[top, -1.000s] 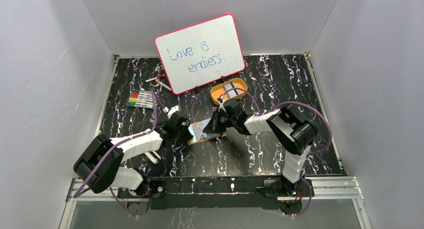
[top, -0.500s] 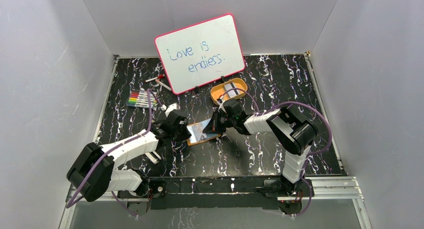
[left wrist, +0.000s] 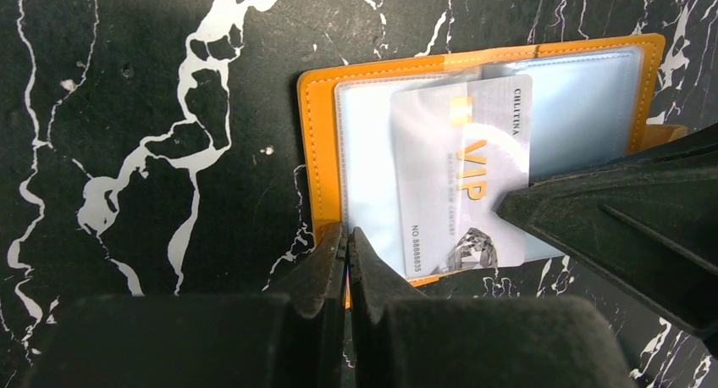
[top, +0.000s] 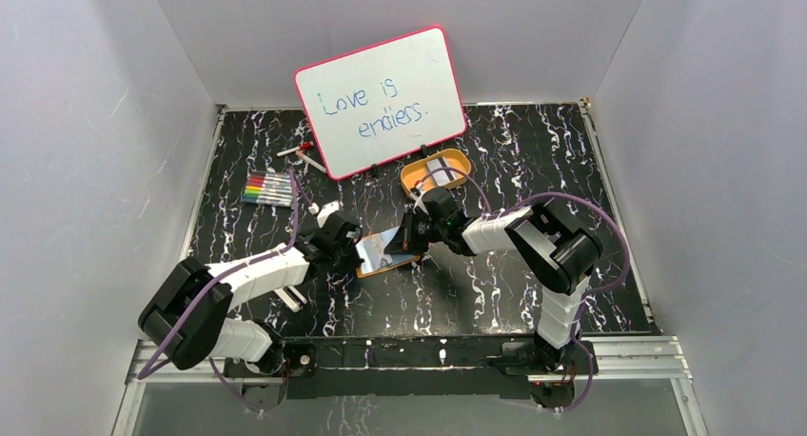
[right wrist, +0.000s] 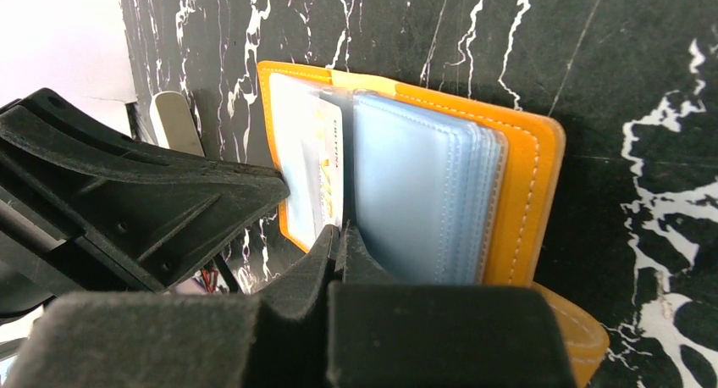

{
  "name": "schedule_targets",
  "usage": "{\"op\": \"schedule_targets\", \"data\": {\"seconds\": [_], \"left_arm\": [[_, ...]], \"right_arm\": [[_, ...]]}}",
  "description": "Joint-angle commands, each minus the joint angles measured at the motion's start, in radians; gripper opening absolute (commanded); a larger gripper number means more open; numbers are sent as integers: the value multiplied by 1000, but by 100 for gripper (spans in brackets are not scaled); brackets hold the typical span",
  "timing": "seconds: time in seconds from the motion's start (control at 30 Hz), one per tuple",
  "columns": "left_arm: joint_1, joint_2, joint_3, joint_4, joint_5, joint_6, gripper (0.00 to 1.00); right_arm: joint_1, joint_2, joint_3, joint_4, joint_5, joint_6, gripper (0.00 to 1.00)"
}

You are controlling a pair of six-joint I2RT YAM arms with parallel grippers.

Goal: Put the credit cards into the card holder
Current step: Insert the credit card into the card holder.

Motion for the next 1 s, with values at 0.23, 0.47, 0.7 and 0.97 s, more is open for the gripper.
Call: {"op": "schedule_targets", "data": {"seconds": [0.23,0.47,0.7,0.97], "left_arm": [[3,20,-27,28,11,10,0],[3,3,-36,29,8,6,0],[3,-2,-39,33,11,1,0],[3,7,-47,60,33,-4,0]], "right_arm": [[41,21,75,-117,-31,-88,11],[43,-29,96,-237,36,-152,30],[46,-23,116,-242,32,-155,35],[67,20,165,-228,6,-157,36]]}}
